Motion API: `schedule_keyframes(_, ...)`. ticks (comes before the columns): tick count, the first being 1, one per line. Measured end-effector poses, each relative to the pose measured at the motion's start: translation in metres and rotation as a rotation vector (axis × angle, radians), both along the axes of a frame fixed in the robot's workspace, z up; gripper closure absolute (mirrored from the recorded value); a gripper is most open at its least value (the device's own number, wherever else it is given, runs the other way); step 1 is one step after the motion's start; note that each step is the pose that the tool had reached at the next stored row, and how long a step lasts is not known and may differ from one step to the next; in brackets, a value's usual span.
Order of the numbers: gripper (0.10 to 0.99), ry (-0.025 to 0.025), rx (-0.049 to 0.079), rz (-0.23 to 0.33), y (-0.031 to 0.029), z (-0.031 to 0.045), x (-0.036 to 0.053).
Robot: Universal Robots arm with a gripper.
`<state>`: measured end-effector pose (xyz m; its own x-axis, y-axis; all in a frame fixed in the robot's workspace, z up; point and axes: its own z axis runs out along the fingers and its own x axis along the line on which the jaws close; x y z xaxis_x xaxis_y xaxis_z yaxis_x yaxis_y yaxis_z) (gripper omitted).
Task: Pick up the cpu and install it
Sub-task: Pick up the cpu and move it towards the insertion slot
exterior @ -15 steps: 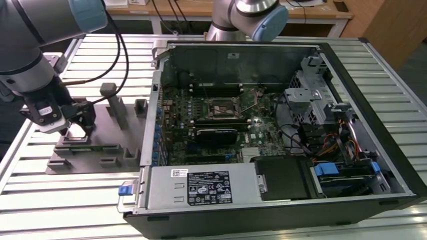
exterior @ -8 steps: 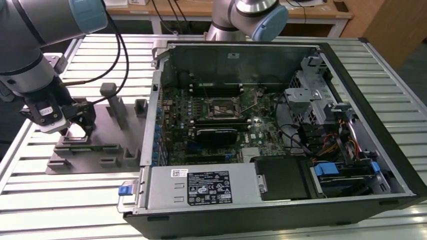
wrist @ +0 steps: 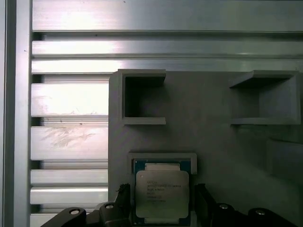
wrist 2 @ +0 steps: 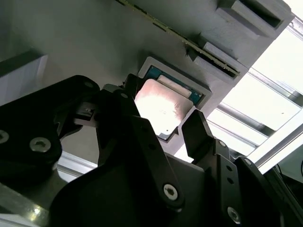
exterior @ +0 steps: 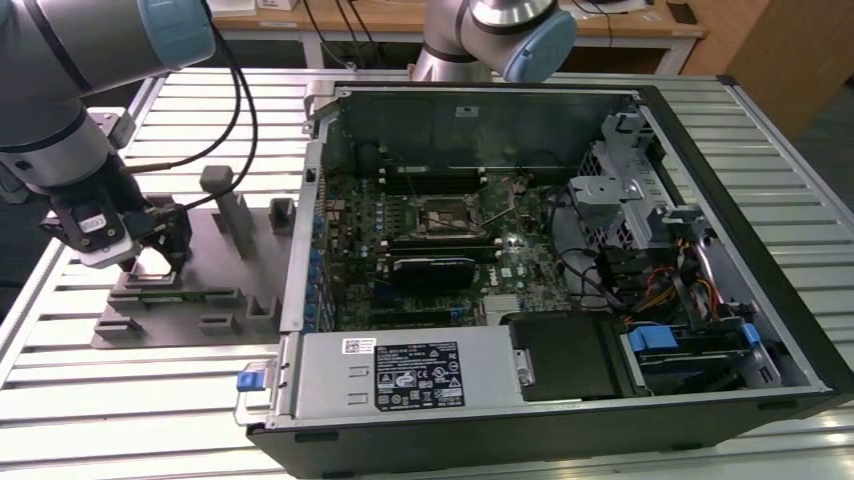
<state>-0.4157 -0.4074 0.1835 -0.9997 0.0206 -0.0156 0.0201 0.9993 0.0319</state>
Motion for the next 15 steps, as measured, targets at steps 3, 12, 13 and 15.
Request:
schedule_keyframes(3, 0.439, -0.0003, 0.0, 0.0, 0.0016, -0.0003, 0.0)
schedule_keyframes(12, 0.451, -0.0001, 0.0, 0.0, 0.0026, -0.0004, 0.0)
schedule_keyframes(13, 0.514, 0.0, 0.0, 0.0, 0.0027, -0.0003, 0.0)
schedule_keyframes(15, 0.545, -0.0001, 0.0, 0.0, 0.0028, -0.0004, 0.0)
